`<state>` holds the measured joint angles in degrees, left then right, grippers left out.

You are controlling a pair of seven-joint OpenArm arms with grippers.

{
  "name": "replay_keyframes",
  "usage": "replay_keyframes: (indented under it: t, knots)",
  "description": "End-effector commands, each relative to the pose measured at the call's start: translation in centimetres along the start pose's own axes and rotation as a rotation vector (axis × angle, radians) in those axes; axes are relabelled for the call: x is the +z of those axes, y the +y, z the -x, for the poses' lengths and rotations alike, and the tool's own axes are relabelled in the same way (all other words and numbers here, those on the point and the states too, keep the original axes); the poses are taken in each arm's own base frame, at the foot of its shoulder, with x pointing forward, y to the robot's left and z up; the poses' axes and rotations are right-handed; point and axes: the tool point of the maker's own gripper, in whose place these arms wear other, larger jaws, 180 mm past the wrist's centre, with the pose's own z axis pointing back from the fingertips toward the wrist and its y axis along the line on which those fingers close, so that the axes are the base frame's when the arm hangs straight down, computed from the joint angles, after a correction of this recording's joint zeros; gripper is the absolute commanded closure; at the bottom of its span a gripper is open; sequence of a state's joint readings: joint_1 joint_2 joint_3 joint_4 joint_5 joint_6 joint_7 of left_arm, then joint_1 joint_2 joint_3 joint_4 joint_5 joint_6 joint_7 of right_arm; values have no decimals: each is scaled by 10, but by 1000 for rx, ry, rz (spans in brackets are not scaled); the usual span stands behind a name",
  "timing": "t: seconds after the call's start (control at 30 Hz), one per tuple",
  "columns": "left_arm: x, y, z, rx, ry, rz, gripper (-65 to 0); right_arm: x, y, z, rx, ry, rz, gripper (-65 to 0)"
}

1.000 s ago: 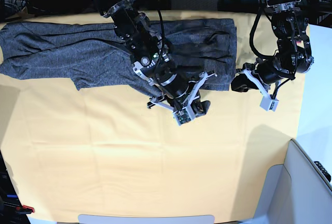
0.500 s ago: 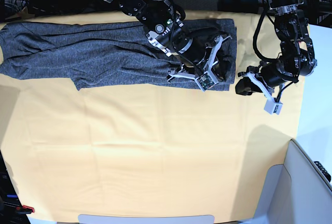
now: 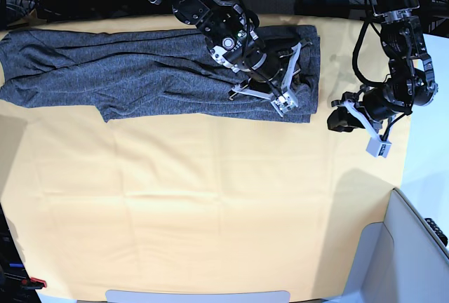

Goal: Fold the T-shirt properly
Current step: 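Carry the sleeve cuff with the right gripper across the strip, then release the sleeve and lift the right gripper away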

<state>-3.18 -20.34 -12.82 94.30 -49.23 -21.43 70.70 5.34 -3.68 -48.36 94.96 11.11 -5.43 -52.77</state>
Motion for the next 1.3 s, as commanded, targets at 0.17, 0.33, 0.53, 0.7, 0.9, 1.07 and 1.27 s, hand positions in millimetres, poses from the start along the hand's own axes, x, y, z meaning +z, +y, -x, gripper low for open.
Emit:
replay_keyframes:
  t: [0.17, 0.33, 0.53, 0.7, 0.9, 1.07, 1.27]
  knots:
    - [7, 0, -16, -22, -44, 1, -177, 3, 22, -12, 45, -38, -47, -296]
    - [7, 0, -16, -23, -44, -1, -177, 4, 36, -10, 72, -36, -77, -374]
    - [13, 9, -19, -42, -38, -26, -178, 18, 39, -29, 81, -103, -86, -397]
    - [27, 27, -21, -37, -44, -73, -185, 34, 35, -54, 110, -188, -84, -399]
    - [38, 44, -6, 6, -36, -113, -221, 45, 31, -66, 104, -232, -77, -399]
    - [45, 57, 25, 57, 20, -142, -255, 64, -53, -74, -7, -276, 105, -395]
    - [51, 65, 69, 103, 147, -99, -294, 83, -137, -55, -285, -272, 259, -395]
